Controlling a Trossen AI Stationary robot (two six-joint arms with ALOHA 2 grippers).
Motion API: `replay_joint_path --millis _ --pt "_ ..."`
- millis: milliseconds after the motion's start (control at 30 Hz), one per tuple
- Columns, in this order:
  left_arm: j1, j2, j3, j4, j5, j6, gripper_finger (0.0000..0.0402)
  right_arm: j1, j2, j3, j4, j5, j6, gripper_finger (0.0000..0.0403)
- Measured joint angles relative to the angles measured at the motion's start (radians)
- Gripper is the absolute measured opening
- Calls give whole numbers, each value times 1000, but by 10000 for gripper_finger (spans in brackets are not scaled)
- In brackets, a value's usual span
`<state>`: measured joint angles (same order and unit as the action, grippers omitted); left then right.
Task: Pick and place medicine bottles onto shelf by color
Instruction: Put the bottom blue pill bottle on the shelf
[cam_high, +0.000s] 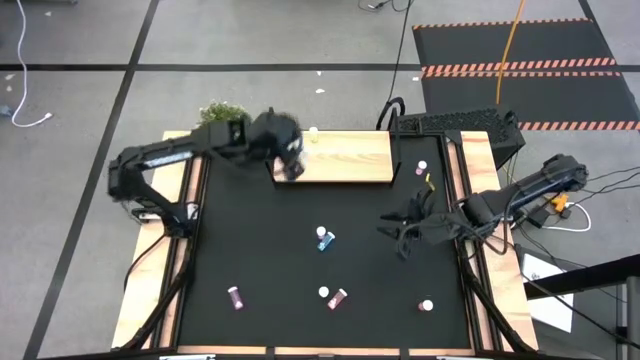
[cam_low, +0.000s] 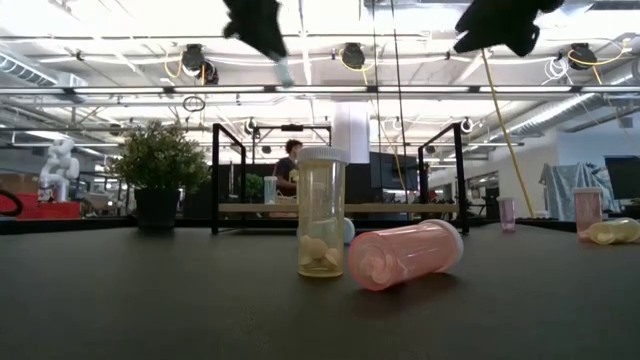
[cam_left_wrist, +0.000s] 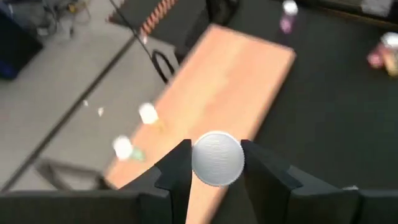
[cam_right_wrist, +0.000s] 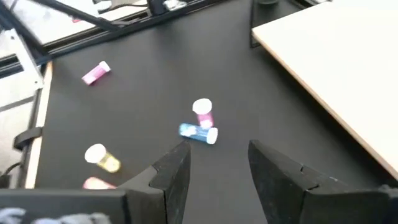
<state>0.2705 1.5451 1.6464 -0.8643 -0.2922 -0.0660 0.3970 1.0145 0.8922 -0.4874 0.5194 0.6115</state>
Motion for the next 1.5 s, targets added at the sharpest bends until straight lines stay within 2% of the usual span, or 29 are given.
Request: replay_joint_path --millis 200,333,500,667,933,1500 --pt "189 166 110 -23 149 242 131 -132 -47 -41 3 1 -6 157" --pt "277 243 102 -29 214 367 131 -213 -55 -44 5 2 22 157" --pt "348 293 68 -67 286 451 131 -296 -52 -44 5 1 30 157" --pt "370 295 -13 -62 321 502 131 -353 -52 -44 5 -29 27 157" --pt "354 295 -152 63 326 510 131 -386 -51 -44 4 -85 -20 157" --pt "380 295 -178 155 274 515 131 -385 -51 -44 -1 -106 -49 157"
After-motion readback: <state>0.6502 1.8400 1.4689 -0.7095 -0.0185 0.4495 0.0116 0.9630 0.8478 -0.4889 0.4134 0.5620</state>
